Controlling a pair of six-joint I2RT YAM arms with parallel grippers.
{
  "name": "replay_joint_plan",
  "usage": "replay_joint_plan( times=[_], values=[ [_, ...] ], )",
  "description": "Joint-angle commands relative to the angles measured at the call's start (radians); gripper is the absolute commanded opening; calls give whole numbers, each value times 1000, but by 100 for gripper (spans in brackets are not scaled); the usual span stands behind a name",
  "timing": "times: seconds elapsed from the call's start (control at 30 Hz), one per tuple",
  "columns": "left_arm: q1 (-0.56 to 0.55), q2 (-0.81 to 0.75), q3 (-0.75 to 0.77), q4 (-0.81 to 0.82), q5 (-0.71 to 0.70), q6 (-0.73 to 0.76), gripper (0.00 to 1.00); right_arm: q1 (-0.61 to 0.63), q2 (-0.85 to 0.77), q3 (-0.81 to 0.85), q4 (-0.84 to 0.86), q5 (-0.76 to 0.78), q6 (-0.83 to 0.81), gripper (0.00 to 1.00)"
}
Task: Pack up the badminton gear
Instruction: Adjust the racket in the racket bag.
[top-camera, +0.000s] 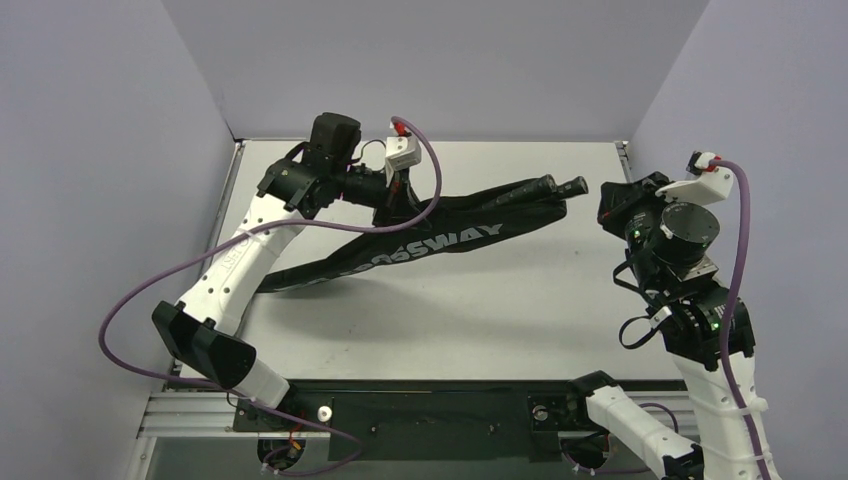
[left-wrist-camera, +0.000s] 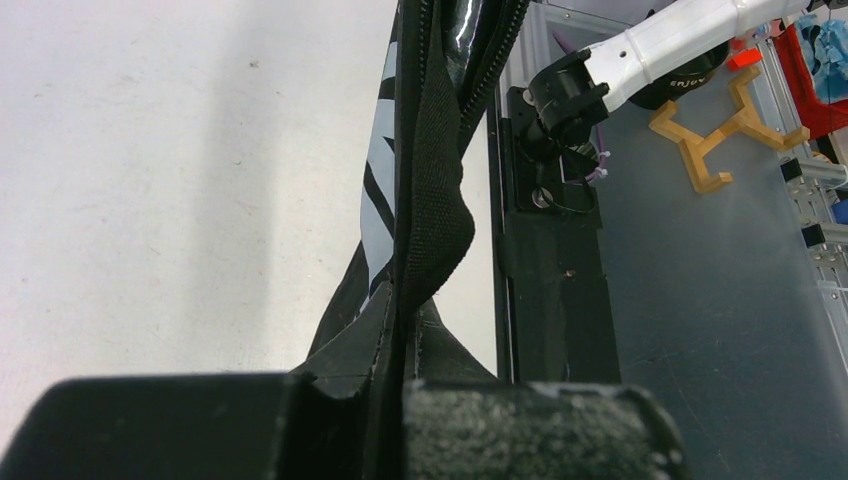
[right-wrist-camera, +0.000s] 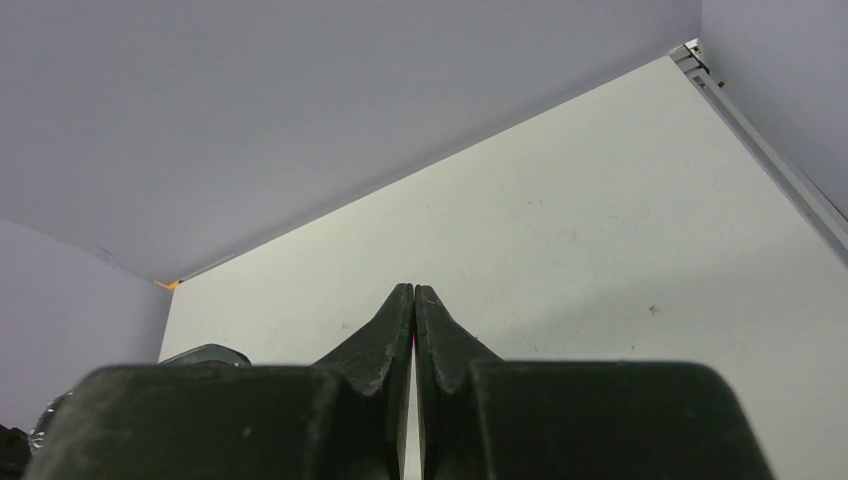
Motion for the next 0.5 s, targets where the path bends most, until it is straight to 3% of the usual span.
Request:
replay_joint_plan(
  times=[0.0,0.47],
  values=[
    [2,-56,-4,50,58,-10,0,-8,-14,31,69,-30,24,0],
    [-3,-73,-47,100,44,-35,0,-7,16,-6,145,-195,89,0]
  ],
)
